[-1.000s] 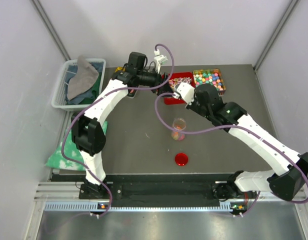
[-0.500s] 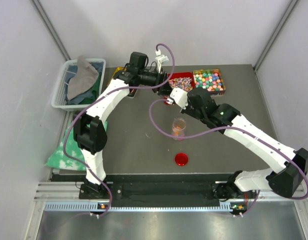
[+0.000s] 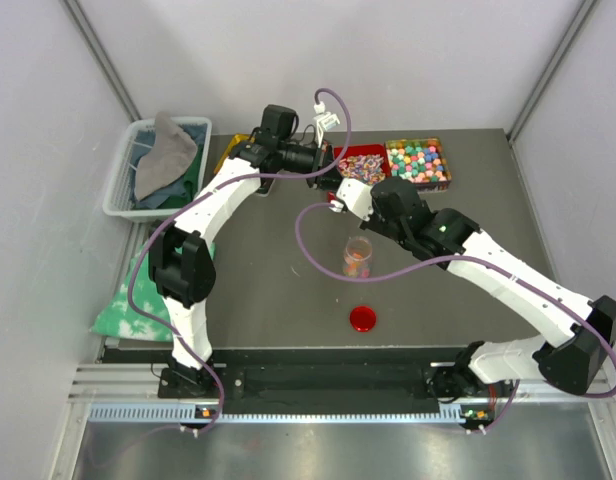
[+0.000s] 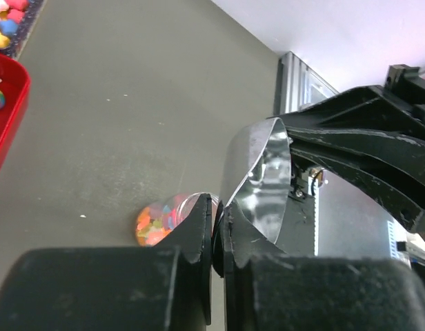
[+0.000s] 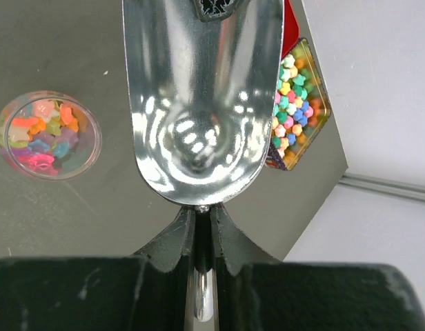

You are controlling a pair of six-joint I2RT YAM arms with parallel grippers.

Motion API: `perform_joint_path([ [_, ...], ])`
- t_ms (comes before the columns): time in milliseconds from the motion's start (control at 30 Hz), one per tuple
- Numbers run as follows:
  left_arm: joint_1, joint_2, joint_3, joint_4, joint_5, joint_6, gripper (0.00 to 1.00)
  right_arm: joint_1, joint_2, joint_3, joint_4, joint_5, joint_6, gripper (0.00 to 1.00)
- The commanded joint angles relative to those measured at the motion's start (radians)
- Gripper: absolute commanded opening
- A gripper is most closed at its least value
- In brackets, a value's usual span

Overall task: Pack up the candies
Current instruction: Adjust the spatula.

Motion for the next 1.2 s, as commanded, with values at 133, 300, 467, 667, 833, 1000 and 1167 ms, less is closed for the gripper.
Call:
perform_joint_path([
  [133,-0.008,0.036,0.005,0.058,0.102,-0.002,0.0,0.02,-0.077,0.086,0.042,-0.086,0.001,0.0],
  [300,-0.021,0.045,0.003,0.047,0.115,0.015,0.0,0.02,-0.116,0.117,0.013,-0.166,0.004,0.0],
  [467,-0.035,0.045,0.008,0.046,0.146,0.016,0.0,0.021,-0.117,0.122,0.004,-0.212,0.013,0.0],
  [667,-0.04,0.032,0.002,0.05,0.183,0.012,0.0,0.02,-0.121,0.07,0.045,-0.186,-0.004,0.01],
  [833,-0.043,0.013,-0.017,0.085,0.223,-0.021,0.0,0.02,-0.127,0.069,0.05,-0.186,-0.013,0.08],
  [1000,-0.041,0.004,-0.032,0.104,0.258,-0.036,0.0,0.012,-0.135,0.086,0.002,-0.24,-0.013,0.14],
  [1167,-0.043,-0.008,-0.038,0.11,0.293,-0.044,0.0,-0.003,-0.152,0.091,-0.025,-0.275,-0.022,0.24],
])
